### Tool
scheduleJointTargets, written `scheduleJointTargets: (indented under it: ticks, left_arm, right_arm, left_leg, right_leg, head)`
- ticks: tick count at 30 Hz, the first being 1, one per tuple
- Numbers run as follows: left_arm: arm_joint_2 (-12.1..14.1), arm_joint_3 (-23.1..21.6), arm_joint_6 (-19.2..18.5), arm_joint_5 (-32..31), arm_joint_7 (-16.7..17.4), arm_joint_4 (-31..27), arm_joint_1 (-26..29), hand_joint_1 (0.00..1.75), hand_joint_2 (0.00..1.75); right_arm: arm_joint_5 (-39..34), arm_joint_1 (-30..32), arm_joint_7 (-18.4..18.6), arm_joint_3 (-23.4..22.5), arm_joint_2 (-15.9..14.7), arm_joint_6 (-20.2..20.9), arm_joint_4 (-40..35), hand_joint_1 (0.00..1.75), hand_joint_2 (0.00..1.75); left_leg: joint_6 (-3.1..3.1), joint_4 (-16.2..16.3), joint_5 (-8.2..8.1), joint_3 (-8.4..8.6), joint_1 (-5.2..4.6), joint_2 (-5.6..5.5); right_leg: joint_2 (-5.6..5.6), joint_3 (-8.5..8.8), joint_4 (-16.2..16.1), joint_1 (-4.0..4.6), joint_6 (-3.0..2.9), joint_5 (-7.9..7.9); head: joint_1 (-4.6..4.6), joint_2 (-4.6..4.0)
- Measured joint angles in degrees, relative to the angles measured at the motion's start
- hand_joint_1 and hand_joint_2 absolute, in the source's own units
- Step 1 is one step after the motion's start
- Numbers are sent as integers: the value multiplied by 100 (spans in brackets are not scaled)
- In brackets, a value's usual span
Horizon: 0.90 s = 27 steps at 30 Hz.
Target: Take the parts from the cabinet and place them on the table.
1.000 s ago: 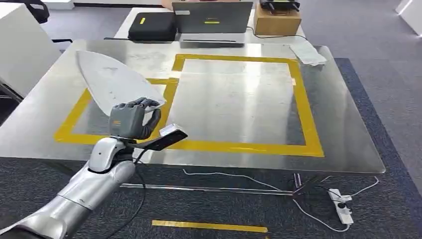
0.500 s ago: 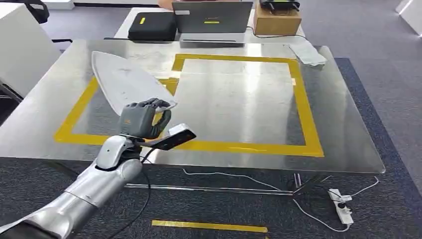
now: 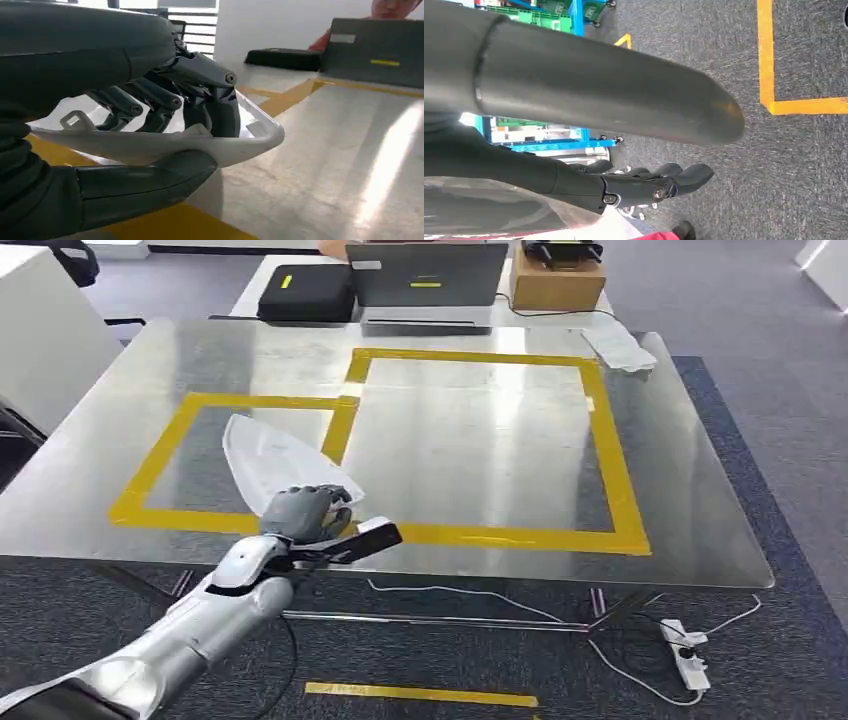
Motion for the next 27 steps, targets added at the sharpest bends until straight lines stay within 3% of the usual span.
scheduleJointTargets:
  ticks: [6,11,12,22,23,27]
  left_arm:
    - [-4,-9,-395,-103,384,274,-165,175,175]
    - [6,-35,-345,-326,818,427,-324,175,175]
    - [11,-35,-328,-337,862,442,-344,0,175]
    - [42,-35,-84,-485,1084,527,-476,0,175]
    - [46,-24,-49,-431,1084,531,-476,0,0]
    - [50,144,74,-291,1084,542,-477,0,0]
  right_arm:
    - [2,-2,0,-2,0,0,0,0,0]
    - [2,-1,11,-2,0,-9,0,0,0]
    - [2,0,11,-4,0,-9,0,0,0]
    - [11,0,11,-9,0,-20,0,0,0]
    - [11,0,11,-11,0,-22,0,0,0]
    - [13,1,11,-17,0,-26,0,0,0]
  left_leg:
    - [0,0,0,0,0,0]
    - [0,0,0,0,0,0]
    - [0,0,0,0,0,0]
    - [0,0,0,0,0,0]
    - [0,0,0,0,0,0]
    - [0,0,0,1,0,0]
  right_leg:
    - [0,0,0,0,0,0]
    - [0,1,1,0,0,0]
    - [0,1,1,0,0,0]
    - [0,2,1,0,0,0]
    - [0,2,1,0,0,0]
    - [-1,1,1,0,0,0]
  head:
    - [0,0]
    - [0,0]
    - [0,0]
    - [0,0]
    - [0,0]
    - [0,0]
